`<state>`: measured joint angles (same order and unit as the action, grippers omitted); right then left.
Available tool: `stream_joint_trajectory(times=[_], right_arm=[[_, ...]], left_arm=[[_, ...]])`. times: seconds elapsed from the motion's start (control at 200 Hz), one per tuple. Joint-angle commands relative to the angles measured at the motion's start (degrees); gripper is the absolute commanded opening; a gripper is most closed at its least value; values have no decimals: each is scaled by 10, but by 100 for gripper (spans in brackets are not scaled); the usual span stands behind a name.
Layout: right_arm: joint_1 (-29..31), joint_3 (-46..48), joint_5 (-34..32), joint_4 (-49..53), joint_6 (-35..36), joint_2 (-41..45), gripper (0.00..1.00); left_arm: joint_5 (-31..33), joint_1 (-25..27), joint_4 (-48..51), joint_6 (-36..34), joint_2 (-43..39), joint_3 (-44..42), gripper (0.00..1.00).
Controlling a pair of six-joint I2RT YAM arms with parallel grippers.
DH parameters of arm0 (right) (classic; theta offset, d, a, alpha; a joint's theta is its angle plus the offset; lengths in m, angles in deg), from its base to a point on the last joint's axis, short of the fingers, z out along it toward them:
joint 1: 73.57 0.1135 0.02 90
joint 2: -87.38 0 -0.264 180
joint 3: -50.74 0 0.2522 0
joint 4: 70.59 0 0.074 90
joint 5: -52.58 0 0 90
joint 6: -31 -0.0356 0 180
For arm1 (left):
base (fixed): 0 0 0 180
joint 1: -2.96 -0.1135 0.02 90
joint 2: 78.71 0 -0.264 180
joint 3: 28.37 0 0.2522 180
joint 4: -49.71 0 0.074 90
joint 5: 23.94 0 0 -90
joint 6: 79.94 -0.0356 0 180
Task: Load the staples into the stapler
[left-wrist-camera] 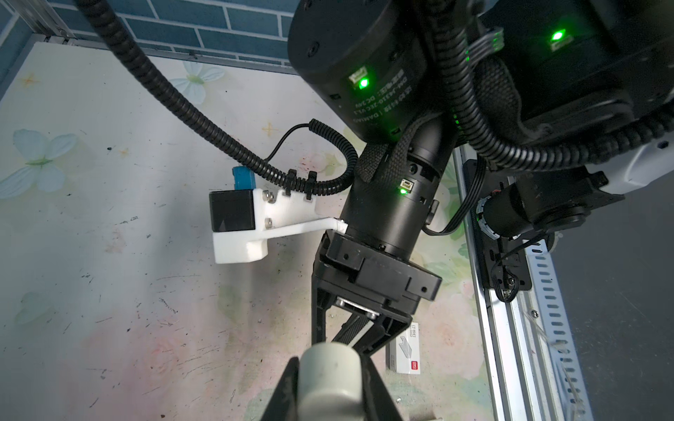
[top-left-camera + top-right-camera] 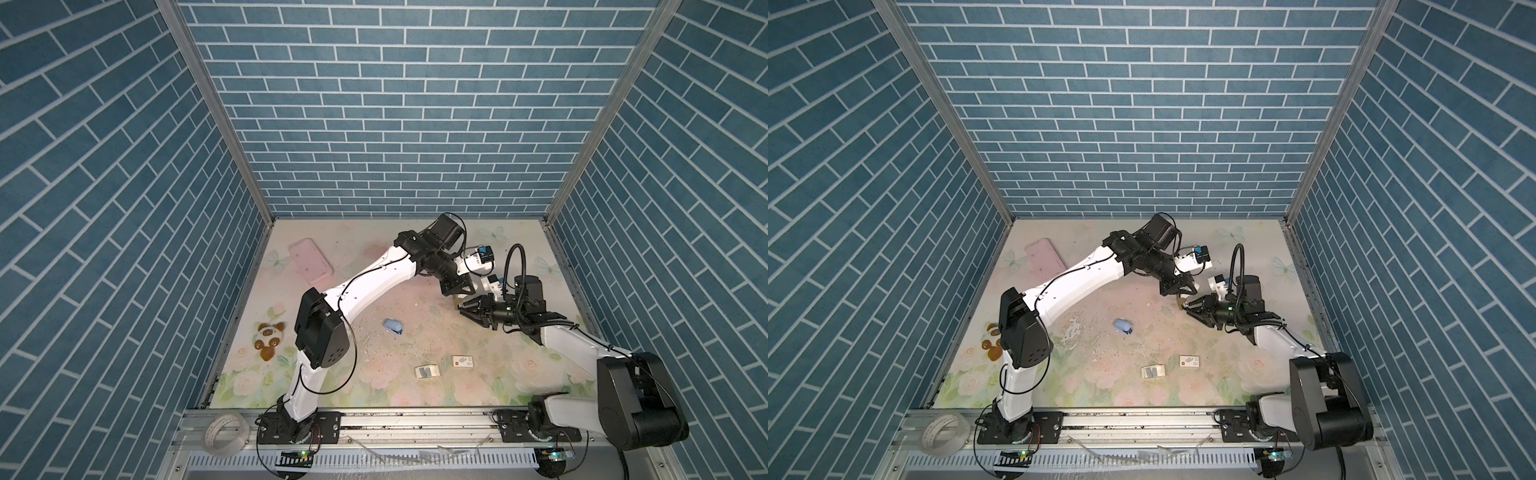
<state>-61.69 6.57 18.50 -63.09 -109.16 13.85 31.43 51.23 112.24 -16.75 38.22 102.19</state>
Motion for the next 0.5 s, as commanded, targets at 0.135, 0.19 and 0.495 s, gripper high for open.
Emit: stream_joint_trajectory(times=[0.135, 0.19, 0.495], right_arm=[[-2, 17, -37, 92, 109, 87, 54], [-1, 25, -18, 69, 110, 113, 58], [24, -28, -13, 91, 142, 176, 67]], left_arm=[[-63, -51, -1, 8, -15, -41, 9], [-85, -65, 12, 8, -16, -41, 8], [-184, -100, 45, 22, -11, -34, 9]])
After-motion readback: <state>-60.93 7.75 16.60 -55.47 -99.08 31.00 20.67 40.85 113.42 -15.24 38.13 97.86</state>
